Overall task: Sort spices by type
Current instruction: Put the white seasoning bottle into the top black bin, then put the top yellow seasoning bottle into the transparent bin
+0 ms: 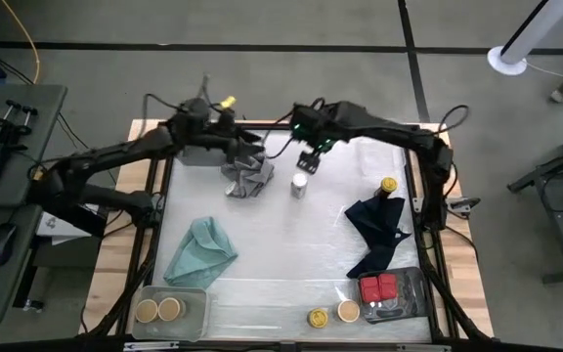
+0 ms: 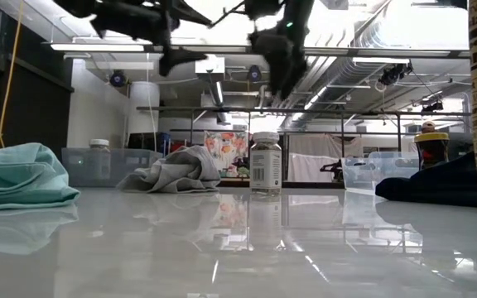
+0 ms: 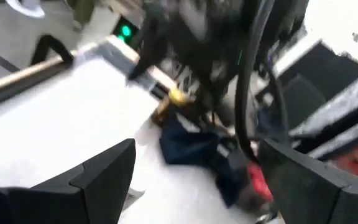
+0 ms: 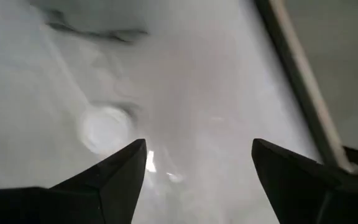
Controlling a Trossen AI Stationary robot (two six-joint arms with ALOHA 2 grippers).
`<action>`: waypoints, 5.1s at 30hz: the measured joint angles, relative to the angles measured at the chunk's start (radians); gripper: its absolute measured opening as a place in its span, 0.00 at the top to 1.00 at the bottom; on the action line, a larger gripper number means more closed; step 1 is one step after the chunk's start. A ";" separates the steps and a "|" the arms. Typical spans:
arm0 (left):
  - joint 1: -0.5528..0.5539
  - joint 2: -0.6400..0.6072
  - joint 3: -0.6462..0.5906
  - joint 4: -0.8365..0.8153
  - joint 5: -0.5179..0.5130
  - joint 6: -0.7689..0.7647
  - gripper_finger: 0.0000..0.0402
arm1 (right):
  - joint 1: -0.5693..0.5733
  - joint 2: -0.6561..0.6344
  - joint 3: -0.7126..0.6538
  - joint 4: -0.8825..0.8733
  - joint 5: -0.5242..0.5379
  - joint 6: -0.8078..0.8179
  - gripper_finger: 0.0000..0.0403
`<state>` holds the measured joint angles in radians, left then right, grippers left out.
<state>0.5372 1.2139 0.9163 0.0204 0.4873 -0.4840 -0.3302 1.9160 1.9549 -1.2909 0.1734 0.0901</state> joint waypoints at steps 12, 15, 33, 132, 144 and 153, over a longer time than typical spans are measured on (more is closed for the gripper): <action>-0.154 0.351 0.278 -0.194 -0.122 0.575 0.19 | -0.126 -0.358 -0.008 -0.081 0.058 0.176 0.28; -0.180 0.426 0.328 -0.188 -0.120 0.699 0.19 | -0.128 -0.424 -0.008 -0.081 0.062 0.254 0.28; -0.221 0.757 0.434 -0.186 -0.212 1.002 0.19 | -0.048 -0.468 -0.009 -0.132 0.107 0.358 0.28; 0.366 0.030 0.167 -0.419 -0.858 0.053 0.39 | -0.206 -0.420 -0.224 -0.124 0.013 0.312 0.28; 0.318 -0.091 0.175 -0.316 -0.230 0.031 0.39 | -0.259 -0.586 -0.809 -0.180 -0.096 0.669 0.28; 0.284 -0.097 0.174 -0.312 -0.231 0.045 0.39 | -0.229 -0.691 -0.969 -0.048 -0.103 0.881 0.28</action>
<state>0.8212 1.1172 1.0901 -0.2921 0.2565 -0.4393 -0.5596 1.2247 0.9859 -1.3385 0.0708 0.9709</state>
